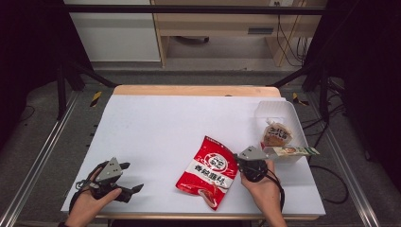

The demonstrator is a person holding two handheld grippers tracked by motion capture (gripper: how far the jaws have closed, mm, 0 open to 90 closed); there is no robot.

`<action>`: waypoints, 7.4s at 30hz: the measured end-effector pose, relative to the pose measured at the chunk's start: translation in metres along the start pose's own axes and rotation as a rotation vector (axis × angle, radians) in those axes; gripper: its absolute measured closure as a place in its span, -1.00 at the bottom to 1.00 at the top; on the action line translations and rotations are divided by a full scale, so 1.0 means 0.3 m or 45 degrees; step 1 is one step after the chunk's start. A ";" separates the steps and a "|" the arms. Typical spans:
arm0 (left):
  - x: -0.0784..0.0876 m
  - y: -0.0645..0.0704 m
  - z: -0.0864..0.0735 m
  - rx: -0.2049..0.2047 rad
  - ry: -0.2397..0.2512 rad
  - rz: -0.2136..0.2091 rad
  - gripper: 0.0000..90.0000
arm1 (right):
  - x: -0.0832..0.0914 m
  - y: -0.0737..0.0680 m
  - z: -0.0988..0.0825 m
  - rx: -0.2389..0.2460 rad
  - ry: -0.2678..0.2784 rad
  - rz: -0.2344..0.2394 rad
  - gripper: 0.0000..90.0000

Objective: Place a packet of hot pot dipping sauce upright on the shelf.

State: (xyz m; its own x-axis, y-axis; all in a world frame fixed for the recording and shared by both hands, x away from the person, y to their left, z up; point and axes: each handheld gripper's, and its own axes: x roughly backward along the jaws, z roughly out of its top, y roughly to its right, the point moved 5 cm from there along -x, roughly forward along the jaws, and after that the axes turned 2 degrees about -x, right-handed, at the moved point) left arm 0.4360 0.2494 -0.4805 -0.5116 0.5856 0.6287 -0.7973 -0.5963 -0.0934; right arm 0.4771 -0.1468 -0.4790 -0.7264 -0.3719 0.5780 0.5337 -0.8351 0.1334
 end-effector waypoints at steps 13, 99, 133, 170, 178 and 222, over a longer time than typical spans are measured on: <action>-0.017 0.008 0.005 0.003 -0.008 -0.030 -0.82 | 0.012 -0.091 0.104 0.079 0.113 0.099 1.00; -0.092 -0.054 0.564 -0.141 0.184 -0.083 1.00 | 0.140 -0.110 0.407 0.214 0.288 0.248 1.00; -0.001 -0.007 0.589 -0.244 0.230 -0.081 1.00 | 0.065 -0.174 0.407 0.303 -0.042 0.578 0.96; -0.015 -0.041 0.037 0.124 0.112 -0.107 -0.68 | 0.209 -0.079 0.577 0.527 0.054 0.475 0.99; -0.016 -0.046 0.030 0.140 0.113 -0.111 -0.69 | 0.211 -0.046 0.617 0.533 0.077 0.472 0.99; -0.018 -0.024 0.022 0.140 0.088 -0.146 -0.72 | 0.187 0.178 0.808 0.520 0.145 0.463 0.99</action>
State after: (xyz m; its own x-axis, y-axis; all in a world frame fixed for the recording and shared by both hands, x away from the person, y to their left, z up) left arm 0.4465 0.2469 -0.4781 -0.4429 0.6874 0.5756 -0.8138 -0.5777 0.0637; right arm 0.5699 -0.1140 -0.2443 -0.4942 -0.6671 0.5574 0.8667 -0.4281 0.2561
